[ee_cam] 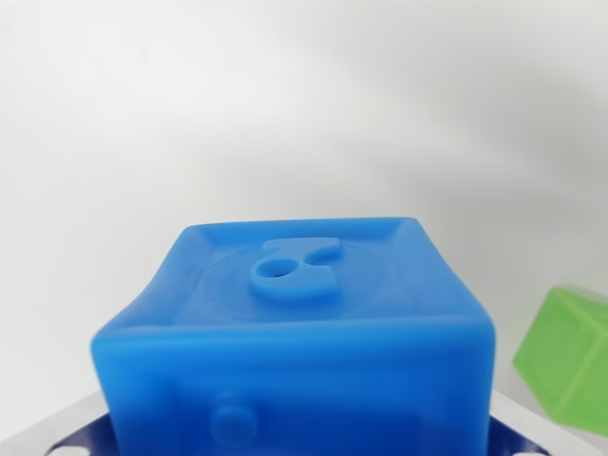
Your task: Stack cube
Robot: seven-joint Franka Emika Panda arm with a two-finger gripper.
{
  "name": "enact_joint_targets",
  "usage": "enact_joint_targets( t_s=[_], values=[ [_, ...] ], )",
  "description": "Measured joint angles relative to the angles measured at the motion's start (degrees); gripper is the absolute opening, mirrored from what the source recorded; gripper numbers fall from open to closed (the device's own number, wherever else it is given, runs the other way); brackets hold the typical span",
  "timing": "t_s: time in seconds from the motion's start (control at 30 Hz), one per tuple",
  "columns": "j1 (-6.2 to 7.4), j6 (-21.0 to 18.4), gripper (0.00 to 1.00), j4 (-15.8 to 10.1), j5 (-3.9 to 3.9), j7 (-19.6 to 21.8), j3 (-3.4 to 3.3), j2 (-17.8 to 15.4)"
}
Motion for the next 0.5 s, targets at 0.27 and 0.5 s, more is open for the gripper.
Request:
enact_joint_targets(
  t_s=[0.27, 0.5],
  values=[
    [-1.21, -0.32, 0.0, -0.39, 0.2, 0.0, -0.19, -0.73],
    [-2.3, -0.6, 0.0, -0.55, 0.38, -0.02, -0.39, -1.18]
  ],
)
